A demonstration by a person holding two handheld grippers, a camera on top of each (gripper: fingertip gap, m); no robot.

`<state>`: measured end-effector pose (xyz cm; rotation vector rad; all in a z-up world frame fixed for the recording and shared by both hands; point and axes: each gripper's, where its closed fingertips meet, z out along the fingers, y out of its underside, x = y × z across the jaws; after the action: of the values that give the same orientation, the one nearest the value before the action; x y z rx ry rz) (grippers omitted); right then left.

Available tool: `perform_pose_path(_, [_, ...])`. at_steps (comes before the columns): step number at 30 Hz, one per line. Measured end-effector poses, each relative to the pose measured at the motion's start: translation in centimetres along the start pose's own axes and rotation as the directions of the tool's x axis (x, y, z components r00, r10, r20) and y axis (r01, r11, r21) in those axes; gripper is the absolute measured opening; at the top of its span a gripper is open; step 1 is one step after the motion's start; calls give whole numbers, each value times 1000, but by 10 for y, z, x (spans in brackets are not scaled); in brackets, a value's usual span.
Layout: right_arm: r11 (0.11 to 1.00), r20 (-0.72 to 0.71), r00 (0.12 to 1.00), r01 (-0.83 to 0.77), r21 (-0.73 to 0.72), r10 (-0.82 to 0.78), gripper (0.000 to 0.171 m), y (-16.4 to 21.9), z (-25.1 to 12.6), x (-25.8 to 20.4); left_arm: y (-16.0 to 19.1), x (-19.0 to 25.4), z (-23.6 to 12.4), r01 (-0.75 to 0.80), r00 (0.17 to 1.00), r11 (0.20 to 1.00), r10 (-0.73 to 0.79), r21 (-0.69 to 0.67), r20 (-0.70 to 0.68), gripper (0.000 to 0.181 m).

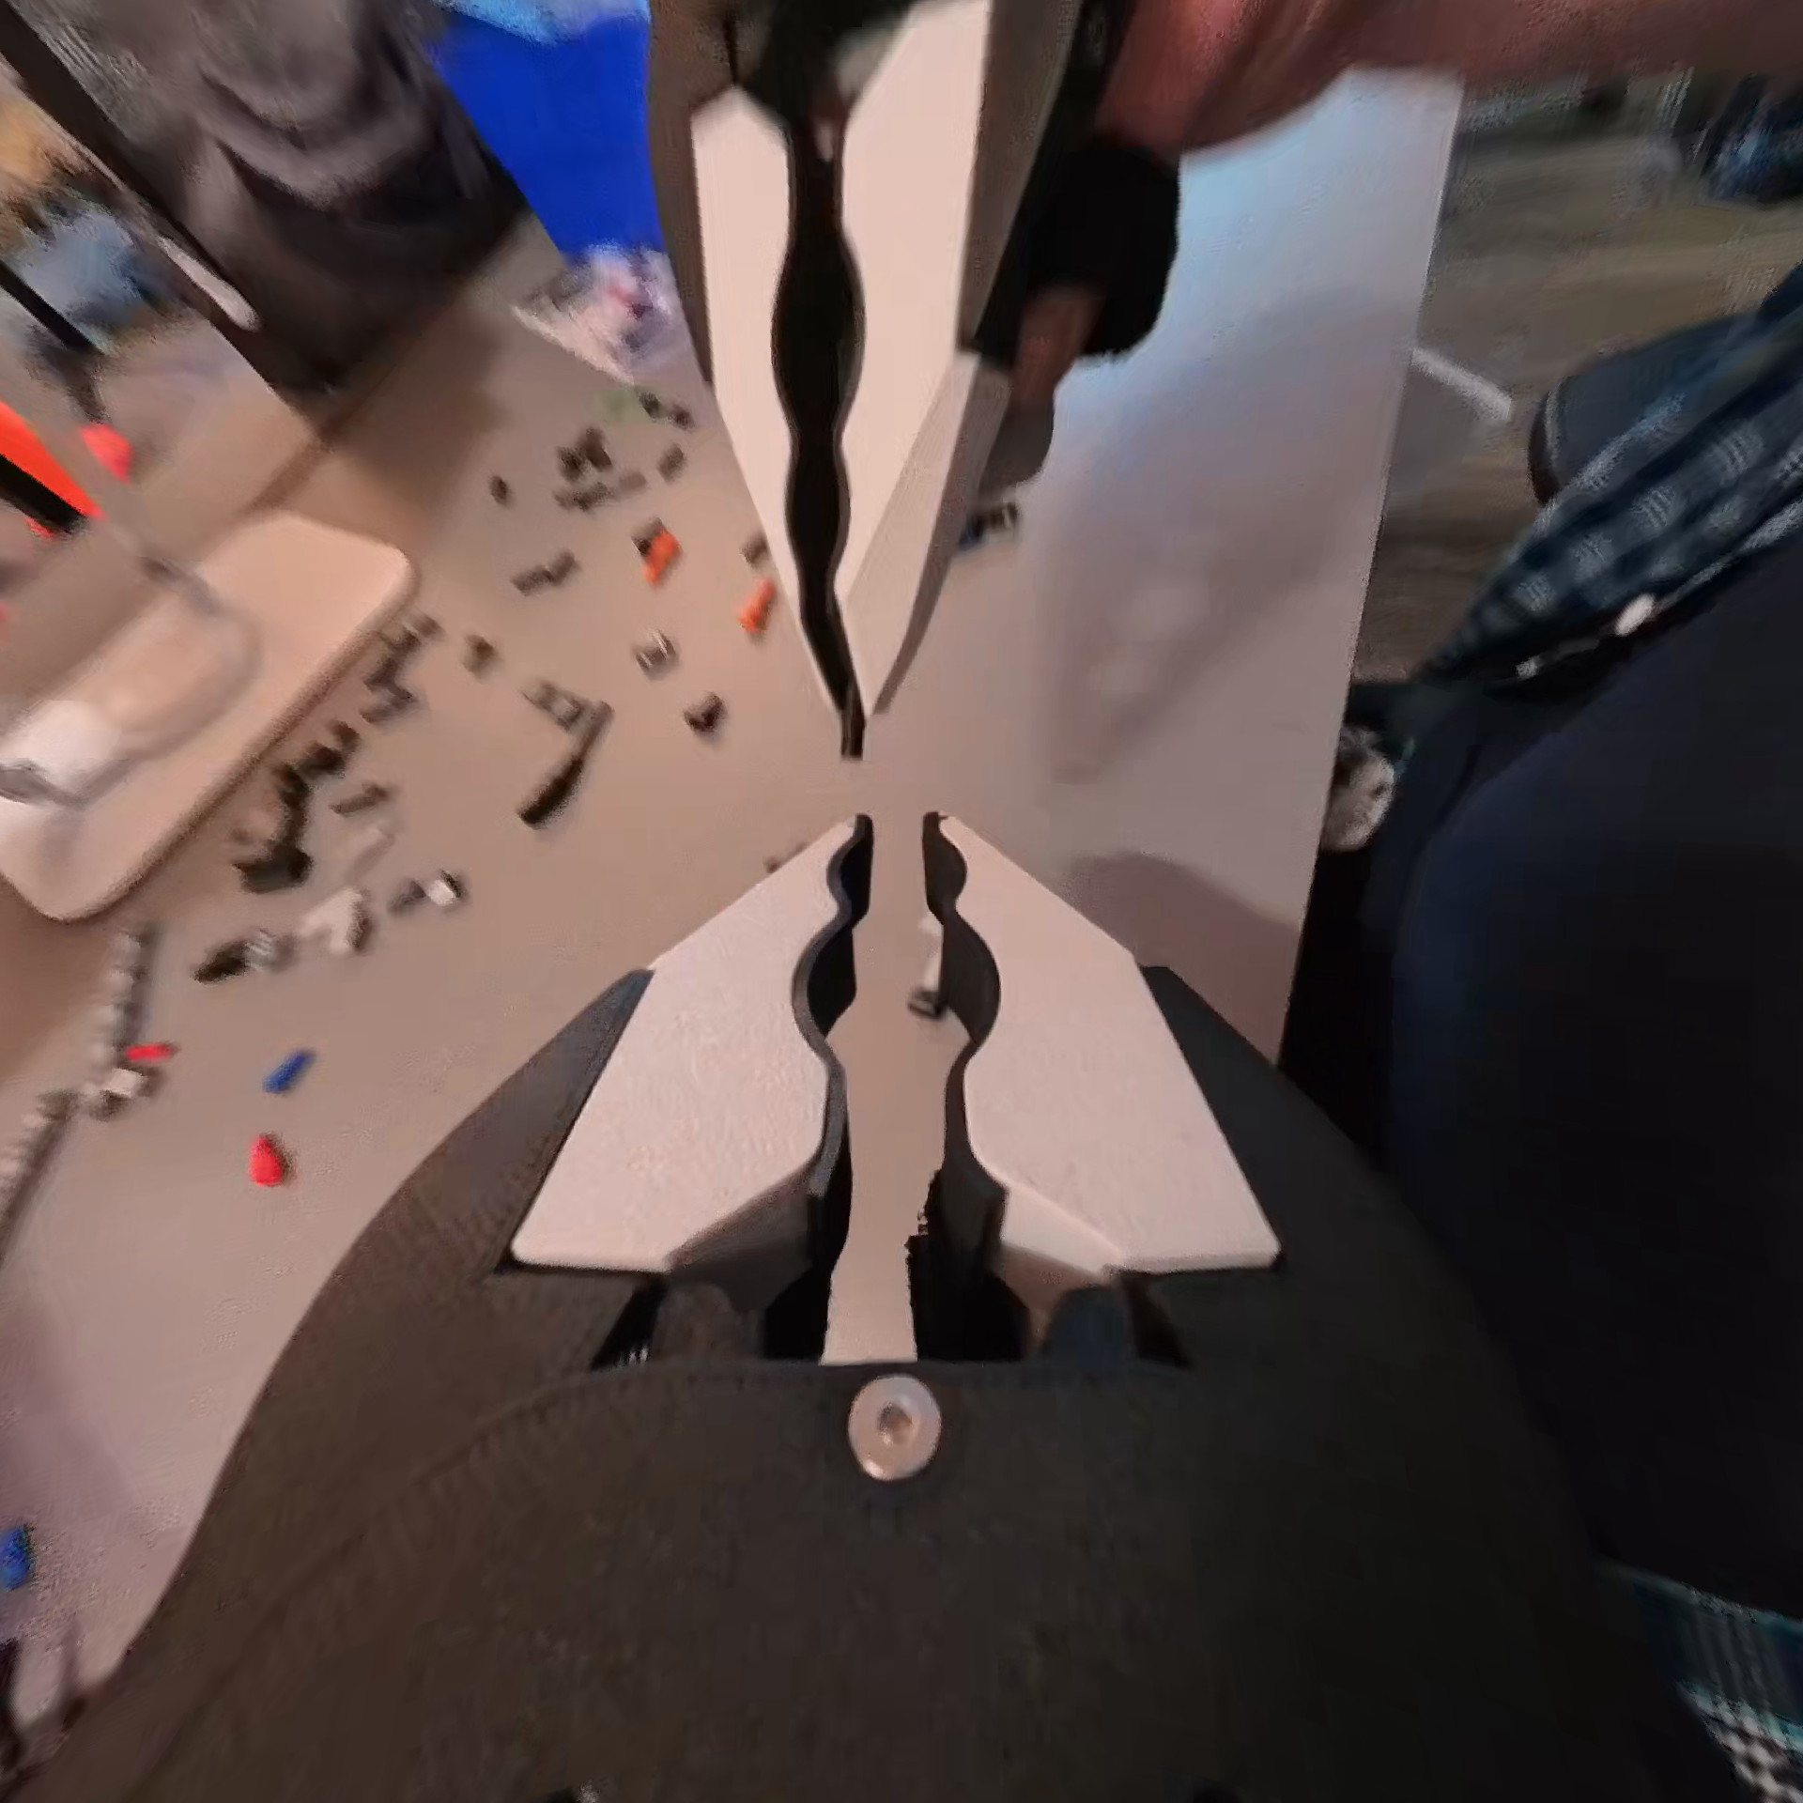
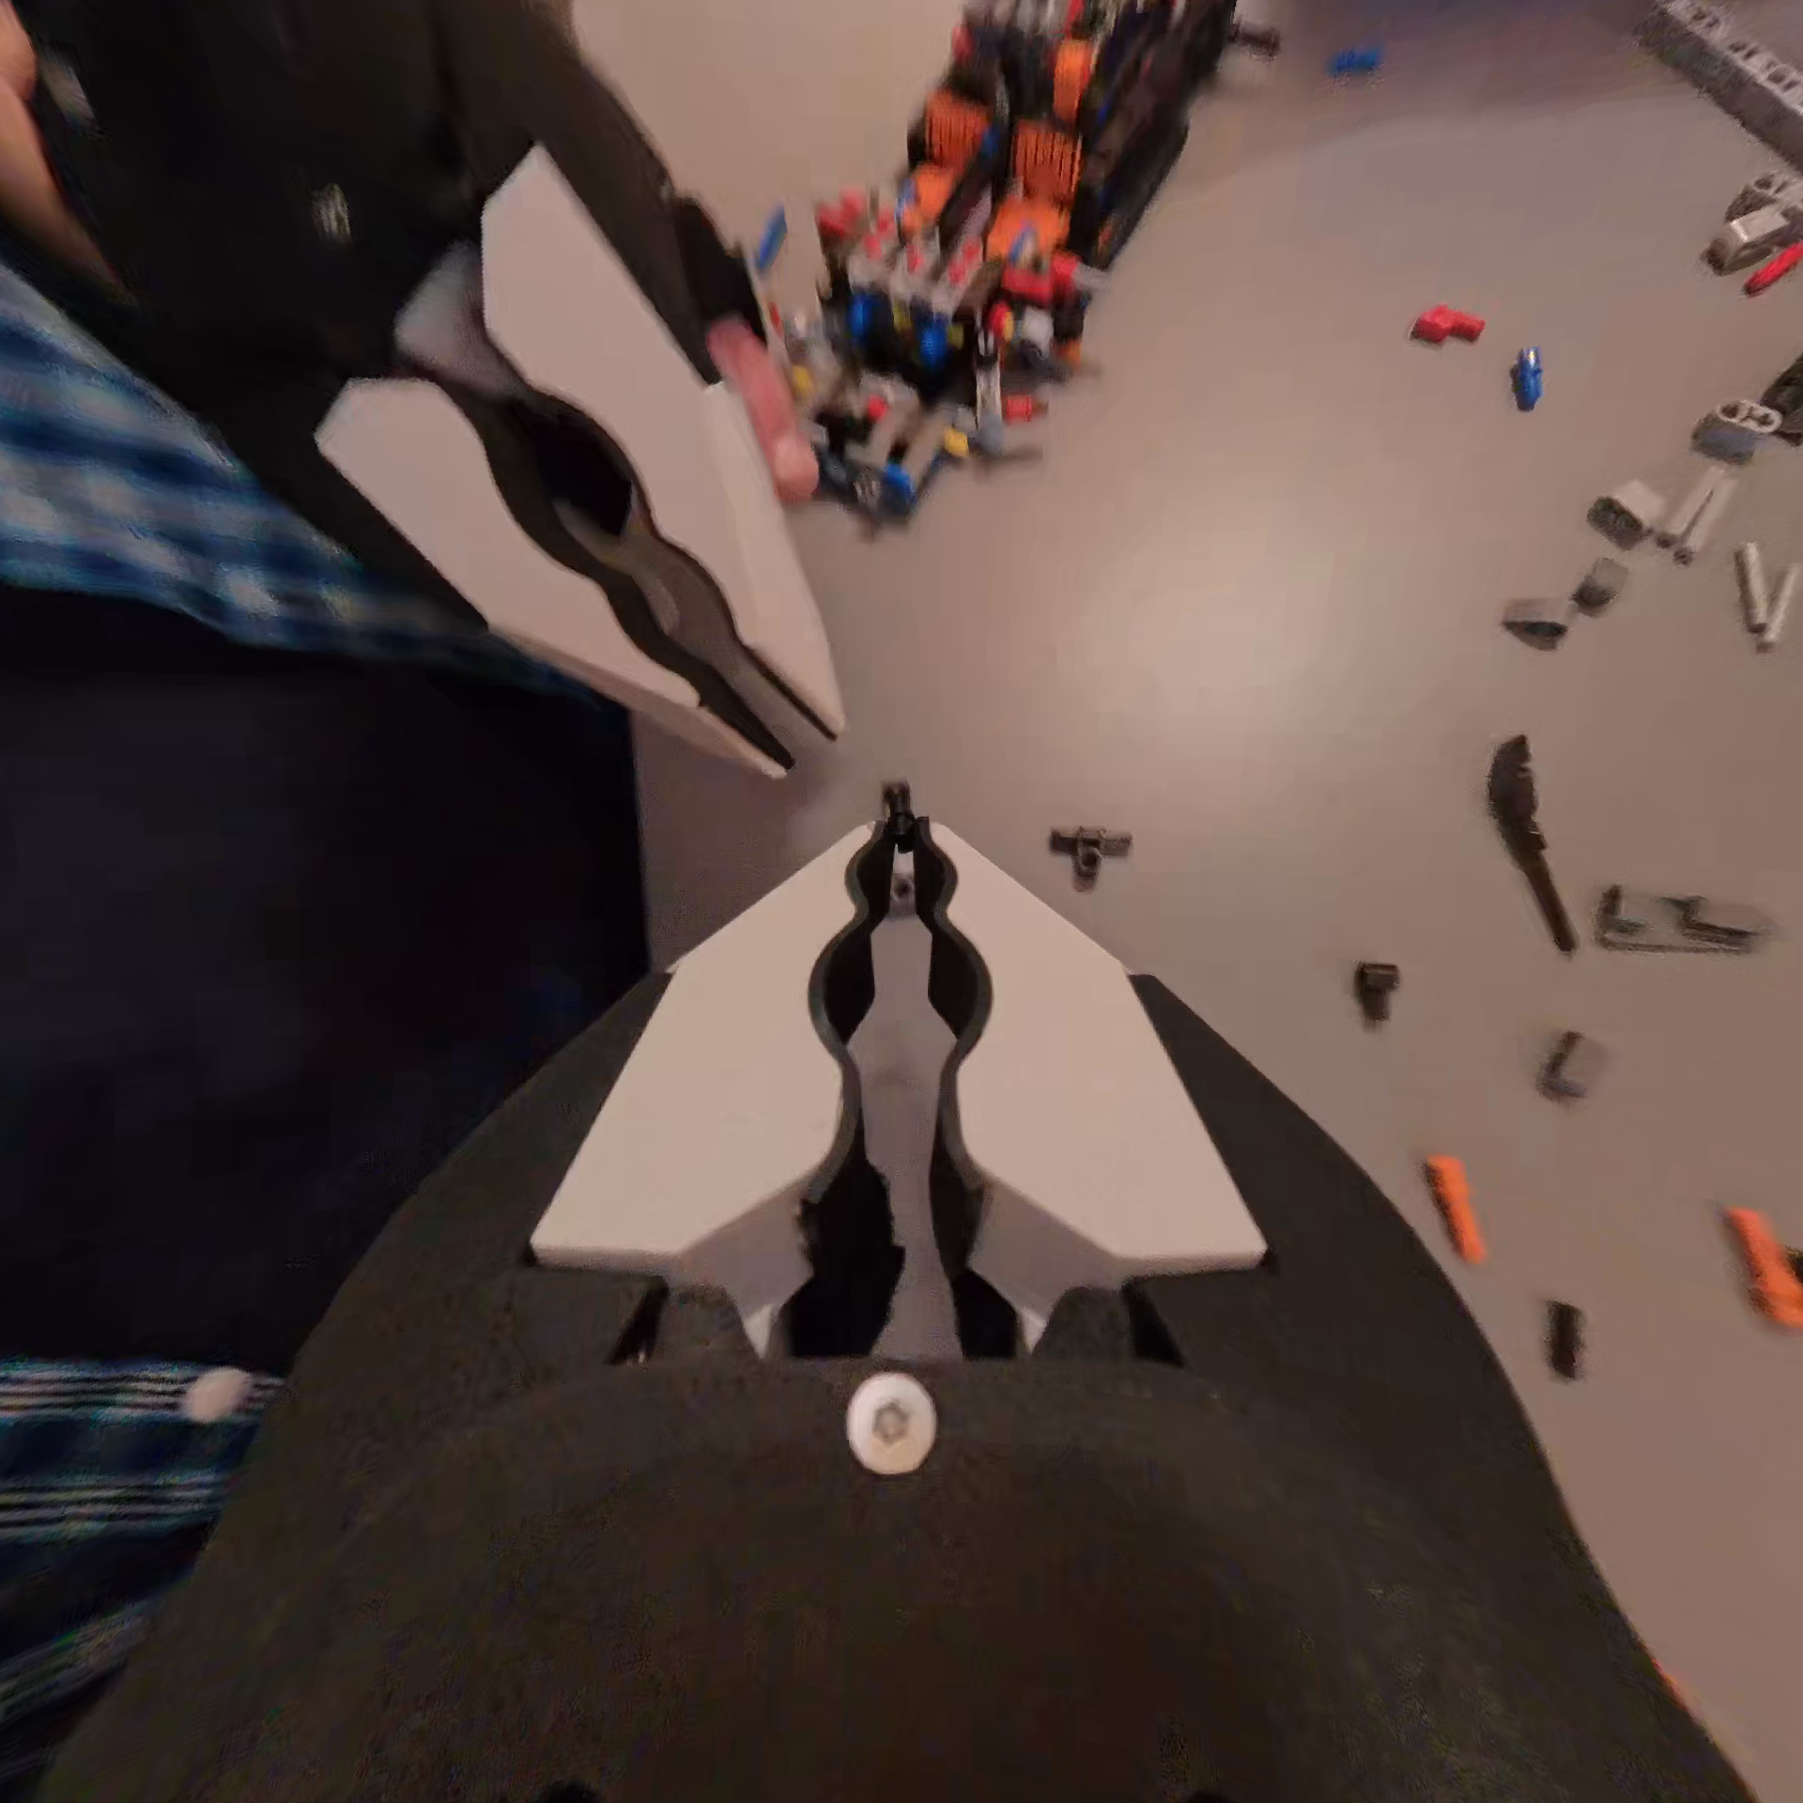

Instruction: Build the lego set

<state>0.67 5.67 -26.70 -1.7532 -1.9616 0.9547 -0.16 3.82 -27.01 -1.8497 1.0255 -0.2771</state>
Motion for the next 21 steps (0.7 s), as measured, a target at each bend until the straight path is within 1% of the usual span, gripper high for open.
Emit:
perform_pose_path(2, [989,-65,992,102,-109,-109,2,15,9,1,22,4,9,15,999,996,-17,-93,-27,10])
perform_pose_path(4, [957,-93,970,204,-206,-226,3,28,19,-1,39,10,17,18,998,987,-26,-161,-49,12])
perform_pose_path(5, [942,-99,959,235,-238,-264,3,32,24,-1,43,13,20,10,998,984,-21,-178,-59,12])
perform_pose_path(7, [908,-110,931,306,-286,-348,3,36,30,-2,43,15,22,-7,999,986,-2,-166,-53,12])
perform_pose_path(10, [862,-113,889,390,-324,-445,3,39,37,-2,47,15,25,-14,999,985,5,-170,-53,11])
perform_pose_path(12, [835,-107,869,421,-355,-483,3,44,41,-1,50,17,27,-11,998,984,-1,-180,-66,11])
perform_pose_path(17, [816,-105,853,442,-373,-511,3,47,46,1,60,19,33,-11,997,976,-5,-216,-73,10])
perform_pose_path(21, [799,-97,844,454,-394,-528,2,48,48,3,61,18,35,9,996,978,-27,-210,-84,9])
